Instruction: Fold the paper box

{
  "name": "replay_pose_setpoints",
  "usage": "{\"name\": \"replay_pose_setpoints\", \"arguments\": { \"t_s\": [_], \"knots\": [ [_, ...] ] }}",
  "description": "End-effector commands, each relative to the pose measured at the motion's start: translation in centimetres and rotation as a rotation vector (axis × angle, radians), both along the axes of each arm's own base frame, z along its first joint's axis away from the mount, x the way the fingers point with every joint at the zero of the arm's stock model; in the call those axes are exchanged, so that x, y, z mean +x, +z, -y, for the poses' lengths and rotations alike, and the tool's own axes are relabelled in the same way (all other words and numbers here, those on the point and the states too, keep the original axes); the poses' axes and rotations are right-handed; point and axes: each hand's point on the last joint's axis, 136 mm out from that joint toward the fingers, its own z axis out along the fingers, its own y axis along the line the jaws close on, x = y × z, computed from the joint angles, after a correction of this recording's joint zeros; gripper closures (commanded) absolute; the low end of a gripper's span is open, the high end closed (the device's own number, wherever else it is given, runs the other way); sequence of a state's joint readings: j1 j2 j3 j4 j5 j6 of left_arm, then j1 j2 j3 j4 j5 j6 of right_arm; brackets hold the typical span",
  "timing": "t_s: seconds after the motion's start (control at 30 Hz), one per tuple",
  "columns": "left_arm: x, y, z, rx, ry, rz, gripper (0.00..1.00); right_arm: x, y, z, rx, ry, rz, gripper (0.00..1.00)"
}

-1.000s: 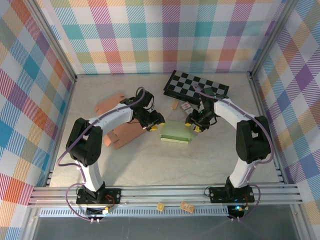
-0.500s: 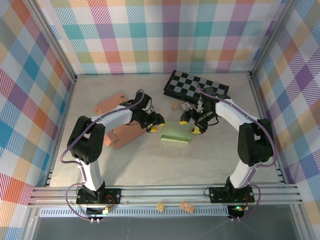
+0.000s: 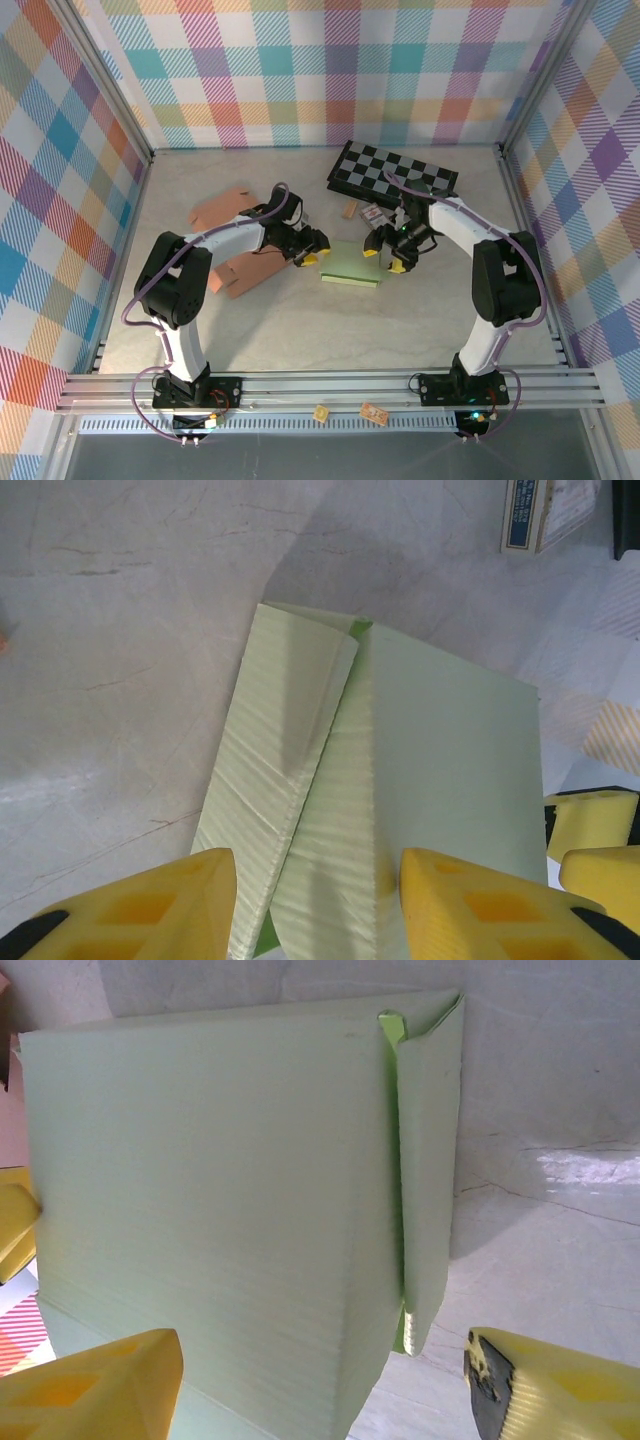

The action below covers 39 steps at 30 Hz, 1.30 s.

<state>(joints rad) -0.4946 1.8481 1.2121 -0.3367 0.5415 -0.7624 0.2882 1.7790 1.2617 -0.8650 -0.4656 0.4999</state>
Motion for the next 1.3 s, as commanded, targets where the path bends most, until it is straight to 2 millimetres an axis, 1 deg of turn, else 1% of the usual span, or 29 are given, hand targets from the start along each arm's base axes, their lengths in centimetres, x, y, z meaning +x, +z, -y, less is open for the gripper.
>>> {"name": "replay_pose_setpoints", "arguments": {
  "t_s": [0.0, 0.23, 0.43, 0.6, 0.8, 1.07, 1.27],
  "knots": [
    [-0.4, -1.4, -0.1, -0.003, -0.002, -0.032, 0.55, -0.2, -0.2, -0.1, 0.024, 0.018, 0.010, 0.28],
    [-0.7, -2.2, -0.5, 0.013, 0.001, -0.041, 0.59, -0.4, -1.5, -0.1, 0.018, 0.012, -0.013, 0.40],
    [-1.2, -2.9, -0.9, 0.031, 0.007, -0.050, 0.62, -0.4, -2.1, 0.5, -0.026, 0.013, -0.015, 0.44],
    [-1.2, -2.9, -1.1, 0.035, 0.009, -0.046, 0.65, -0.6, -2.8, 0.8, -0.040, 0.017, -0.025, 0.48],
    [-1.4, -3.0, -1.1, 0.035, 0.008, -0.050, 0.68, -0.8, -3.4, 0.7, -0.038, 0.015, -0.031, 0.53],
    [-1.8, -3.1, -1.2, 0.037, 0.007, -0.056, 0.72, -0.4, -3.8, 0.4, -0.028, 0.010, -0.038, 0.64],
    [-1.9, -3.1, -1.1, 0.039, 0.002, -0.056, 0.74, -0.2, -3.9, 0.4, -0.030, 0.009, -0.039, 0.66]
  ]
}}
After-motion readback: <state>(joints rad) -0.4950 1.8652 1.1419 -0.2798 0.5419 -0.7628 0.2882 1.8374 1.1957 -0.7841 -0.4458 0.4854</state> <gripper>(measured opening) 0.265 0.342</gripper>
